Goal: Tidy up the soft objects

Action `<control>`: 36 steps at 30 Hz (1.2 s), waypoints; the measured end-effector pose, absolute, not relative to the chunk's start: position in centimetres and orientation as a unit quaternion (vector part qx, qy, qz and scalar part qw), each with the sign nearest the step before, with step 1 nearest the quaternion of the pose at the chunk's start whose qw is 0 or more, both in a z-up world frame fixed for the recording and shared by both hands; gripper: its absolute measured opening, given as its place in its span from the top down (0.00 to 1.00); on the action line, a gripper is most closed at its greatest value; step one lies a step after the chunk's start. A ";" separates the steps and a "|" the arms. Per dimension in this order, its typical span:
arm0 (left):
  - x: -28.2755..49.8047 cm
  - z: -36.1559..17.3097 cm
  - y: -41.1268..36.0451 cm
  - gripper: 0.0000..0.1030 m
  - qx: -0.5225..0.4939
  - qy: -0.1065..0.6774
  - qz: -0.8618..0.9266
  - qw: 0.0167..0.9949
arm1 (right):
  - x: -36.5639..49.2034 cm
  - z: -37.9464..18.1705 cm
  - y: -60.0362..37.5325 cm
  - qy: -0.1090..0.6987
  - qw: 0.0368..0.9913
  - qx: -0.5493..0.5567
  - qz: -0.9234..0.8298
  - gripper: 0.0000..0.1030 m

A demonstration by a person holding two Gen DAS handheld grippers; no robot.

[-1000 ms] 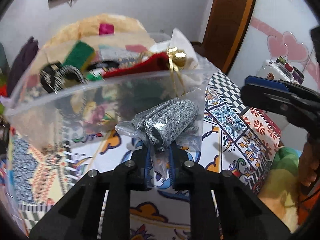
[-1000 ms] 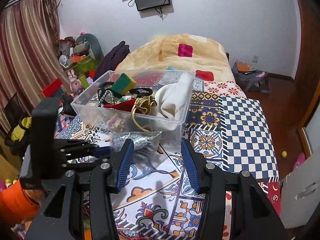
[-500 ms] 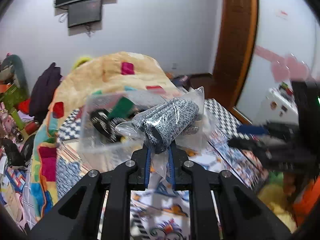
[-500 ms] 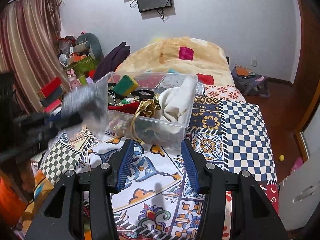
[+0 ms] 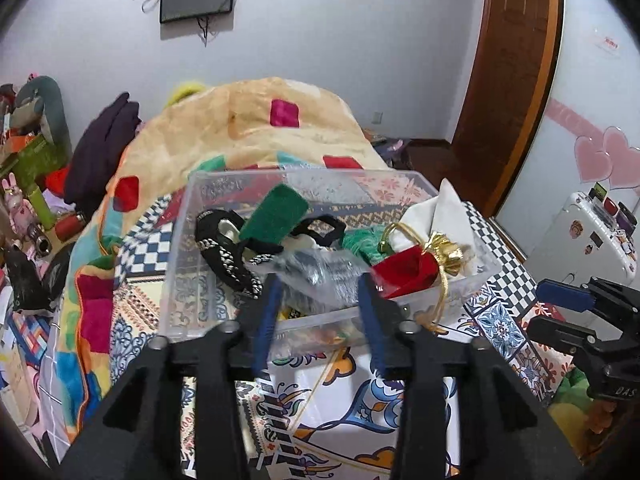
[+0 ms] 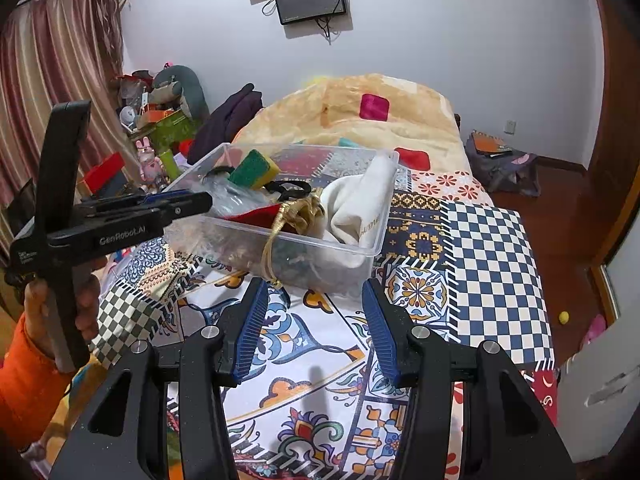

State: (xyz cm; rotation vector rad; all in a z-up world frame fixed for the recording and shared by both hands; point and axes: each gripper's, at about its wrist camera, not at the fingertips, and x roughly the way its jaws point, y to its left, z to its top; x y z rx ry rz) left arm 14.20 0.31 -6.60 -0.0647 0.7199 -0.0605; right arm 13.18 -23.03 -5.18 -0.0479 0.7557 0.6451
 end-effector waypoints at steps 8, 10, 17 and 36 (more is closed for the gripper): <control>10.7 -3.3 0.6 0.48 -0.031 0.295 -0.034 0.954 | 12.2 -2.3 -22.4 0.325 0.893 -0.036 0.310 0.56; 9.7 -2.3 0.8 0.46 -0.037 0.276 -0.033 0.960 | 11.6 -1.1 -22.3 0.305 0.899 -0.039 0.311 0.56; 6.6 0.6 1.0 0.33 -0.034 0.217 -0.033 0.975 | 9.7 2.5 -21.6 0.231 0.921 -0.027 0.313 0.27; 4.2 1.1 0.5 0.02 -0.029 0.171 -0.025 0.984 | 8.7 2.2 -21.2 0.207 0.929 -0.014 0.307 0.04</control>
